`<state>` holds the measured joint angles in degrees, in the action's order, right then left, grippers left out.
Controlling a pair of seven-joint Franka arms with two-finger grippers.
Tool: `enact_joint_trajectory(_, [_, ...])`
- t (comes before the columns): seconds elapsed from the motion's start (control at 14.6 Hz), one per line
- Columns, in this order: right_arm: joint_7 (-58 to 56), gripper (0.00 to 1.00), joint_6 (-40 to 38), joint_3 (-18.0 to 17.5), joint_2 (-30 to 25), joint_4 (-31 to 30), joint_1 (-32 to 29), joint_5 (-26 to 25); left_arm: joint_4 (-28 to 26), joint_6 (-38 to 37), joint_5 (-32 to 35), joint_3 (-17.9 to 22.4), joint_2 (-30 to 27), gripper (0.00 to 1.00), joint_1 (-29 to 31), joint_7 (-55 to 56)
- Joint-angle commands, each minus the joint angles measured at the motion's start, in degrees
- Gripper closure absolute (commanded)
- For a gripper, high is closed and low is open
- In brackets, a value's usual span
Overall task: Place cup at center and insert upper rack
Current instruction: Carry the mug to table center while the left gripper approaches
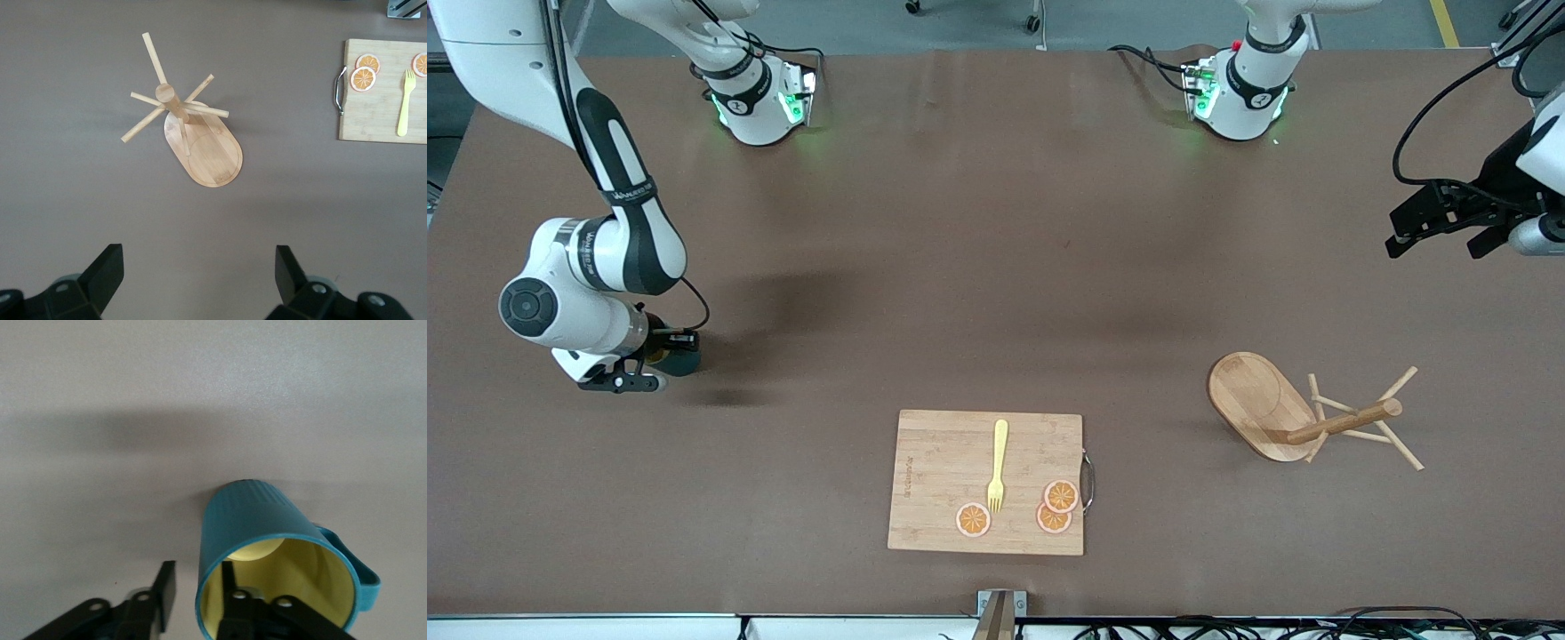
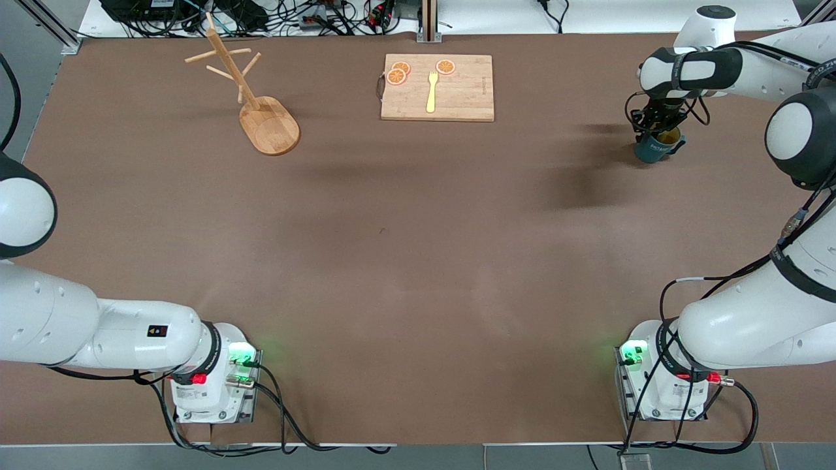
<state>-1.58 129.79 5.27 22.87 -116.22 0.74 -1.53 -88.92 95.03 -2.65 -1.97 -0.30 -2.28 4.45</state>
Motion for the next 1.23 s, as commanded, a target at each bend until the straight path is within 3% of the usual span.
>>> enact_joint_trajectory(0.0, [-0.3, 0.97, -0.2, -0.4, -0.4, -0.1, -0.5, 0.6, 0.9, -1.0, -0.5, -0.1, 0.1, 0.0, 0.3, -0.9])
enact_joint_trajectory(0.21, [0.3, 1.0, -0.5, -0.5, -0.3, 1.1, 1.1, 0.6, 0.9, -1.0, -0.5, -0.1, 0.1, 0.0, 0.3, -0.9])
enact_joint_trajectory(0.34, [2.3, 1.0, -4.7, -0.5, -0.4, 4.5, 4.3, 0.6, 0.9, -1.0, -0.5, -0.1, 0.2, 0.0, 0.3, -0.9])
enact_joint_trajectory(0.48, [5.3, 1.0, -10.7, -0.5, -0.3, 9.9, 8.9, 0.6, 0.9, -0.9, -0.5, -0.1, 0.1, 0.0, 0.3, -0.9])
enact_joint_trajectory(0.75, [6.3, 1.0, -15.3, -0.5, 0.0, 17.5, 21.5, 0.7, 0.9, -1.0, -0.5, -0.1, 0.2, 0.0, 0.3, -0.9])
enact_joint_trajectory(1.03, [18.4, 1.0, -15.4, -0.5, 7.3, 27.9, 34.4, 6.9, 0.9, -0.9, -0.5, -0.1, 0.1, 0.0, 0.3, -0.9])
enact_joint_trajectory(1.17, [25.3, 1.0, -15.5, -0.5, 11.9, 33.4, 39.6, 7.2, 0.9, -0.9, -0.6, -0.1, 0.2, 0.0, 0.3, -0.9])
